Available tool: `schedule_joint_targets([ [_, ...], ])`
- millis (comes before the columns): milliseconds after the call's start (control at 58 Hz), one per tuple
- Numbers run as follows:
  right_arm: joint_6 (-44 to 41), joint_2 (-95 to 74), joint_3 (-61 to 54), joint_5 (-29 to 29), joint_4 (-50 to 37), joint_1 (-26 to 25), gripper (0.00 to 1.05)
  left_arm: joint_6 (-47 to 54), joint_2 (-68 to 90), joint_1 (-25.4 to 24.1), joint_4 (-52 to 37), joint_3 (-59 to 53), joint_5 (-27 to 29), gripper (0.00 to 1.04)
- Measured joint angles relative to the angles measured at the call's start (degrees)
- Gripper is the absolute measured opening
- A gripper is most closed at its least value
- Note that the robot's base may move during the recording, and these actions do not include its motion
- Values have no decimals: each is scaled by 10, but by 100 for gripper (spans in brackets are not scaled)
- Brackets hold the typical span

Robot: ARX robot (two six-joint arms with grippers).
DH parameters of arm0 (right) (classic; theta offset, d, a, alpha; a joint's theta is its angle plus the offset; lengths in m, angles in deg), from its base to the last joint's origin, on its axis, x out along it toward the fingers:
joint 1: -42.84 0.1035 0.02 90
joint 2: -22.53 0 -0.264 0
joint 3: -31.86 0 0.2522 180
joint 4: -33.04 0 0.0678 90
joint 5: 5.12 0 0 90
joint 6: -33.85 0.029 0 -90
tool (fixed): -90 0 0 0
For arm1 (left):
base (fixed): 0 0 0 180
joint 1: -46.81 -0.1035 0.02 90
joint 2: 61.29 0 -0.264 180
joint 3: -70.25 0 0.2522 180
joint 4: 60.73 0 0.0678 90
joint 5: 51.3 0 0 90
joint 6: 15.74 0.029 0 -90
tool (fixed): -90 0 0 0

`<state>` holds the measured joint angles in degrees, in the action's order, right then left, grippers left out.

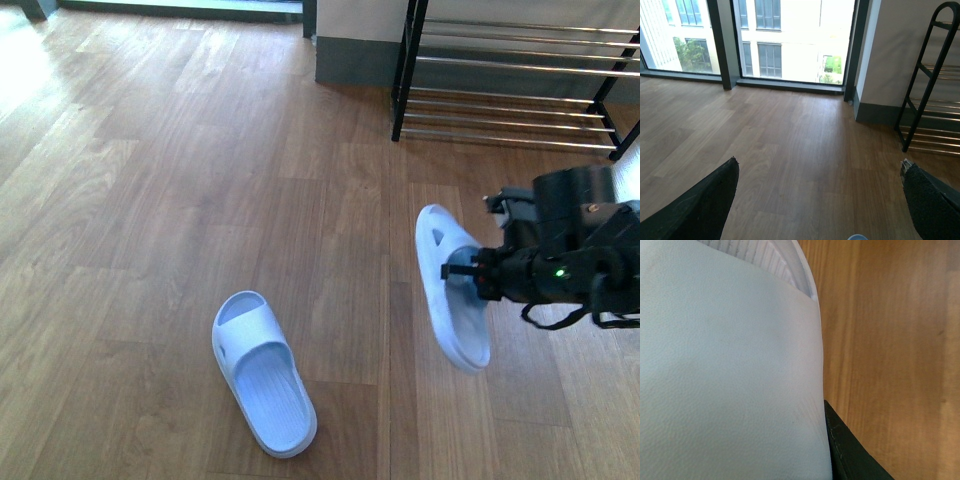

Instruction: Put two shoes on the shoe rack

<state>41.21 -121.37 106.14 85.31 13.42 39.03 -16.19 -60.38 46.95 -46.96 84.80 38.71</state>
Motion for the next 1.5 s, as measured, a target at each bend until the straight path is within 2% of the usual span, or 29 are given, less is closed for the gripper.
schedule_joint_targets([
  [190, -15, 212, -192, 10, -47, -38, 1, 0, 0, 0, 0, 0, 0, 95],
  [396, -25, 412, -318, 13, -38, -53, 1, 0, 0, 0, 0, 0, 0, 95],
  [724, -51, 852, -469, -17, 103, -68, 1, 0, 0, 0, 0, 0, 0, 95],
  [810, -55, 915, -481, -24, 135, -68, 1, 0, 0, 0, 0, 0, 0, 95],
  [1034, -47, 1011, -498, -32, 169, -61, 1, 0, 0, 0, 0, 0, 0, 95],
  [1499, -41, 1016, -499, -34, 170, -60, 1, 0, 0, 0, 0, 0, 0, 95],
])
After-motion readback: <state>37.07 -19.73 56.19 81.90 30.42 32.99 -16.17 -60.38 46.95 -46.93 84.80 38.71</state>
